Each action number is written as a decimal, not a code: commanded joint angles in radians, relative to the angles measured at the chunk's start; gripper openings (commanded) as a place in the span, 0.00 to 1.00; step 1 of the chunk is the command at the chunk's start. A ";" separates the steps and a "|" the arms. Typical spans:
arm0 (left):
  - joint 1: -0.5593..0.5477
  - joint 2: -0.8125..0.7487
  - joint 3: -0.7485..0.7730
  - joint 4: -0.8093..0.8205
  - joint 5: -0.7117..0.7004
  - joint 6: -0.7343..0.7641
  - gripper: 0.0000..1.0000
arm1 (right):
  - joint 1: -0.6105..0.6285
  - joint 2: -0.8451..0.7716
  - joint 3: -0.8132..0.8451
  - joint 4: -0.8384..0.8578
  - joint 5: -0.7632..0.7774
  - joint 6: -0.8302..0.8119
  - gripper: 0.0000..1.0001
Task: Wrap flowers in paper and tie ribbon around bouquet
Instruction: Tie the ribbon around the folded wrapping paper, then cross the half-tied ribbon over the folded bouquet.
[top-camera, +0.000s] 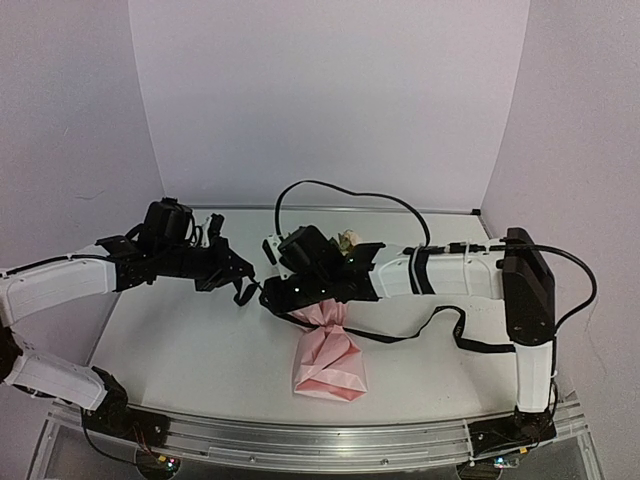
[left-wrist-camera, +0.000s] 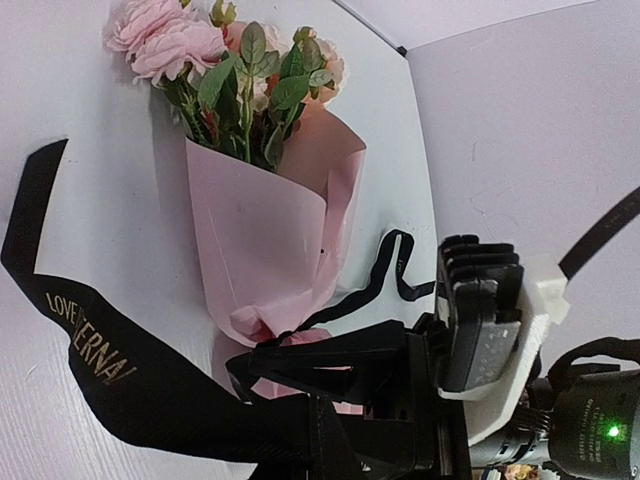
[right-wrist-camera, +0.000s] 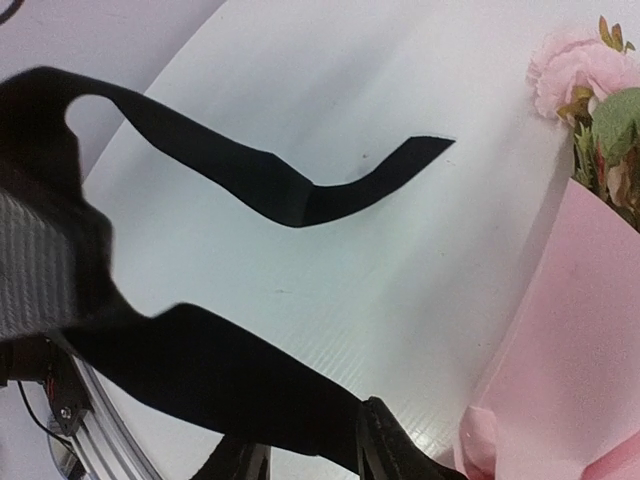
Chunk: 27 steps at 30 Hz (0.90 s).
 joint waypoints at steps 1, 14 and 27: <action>-0.003 -0.035 0.014 -0.043 -0.023 0.016 0.00 | 0.008 0.030 0.059 0.006 0.042 0.006 0.21; -0.004 -0.190 -0.073 -0.131 -0.040 0.036 0.24 | 0.013 -0.111 -0.029 -0.096 0.145 -0.021 0.00; -0.004 0.073 0.060 0.146 0.153 0.389 0.49 | 0.012 -0.198 -0.080 -0.232 0.243 -0.091 0.00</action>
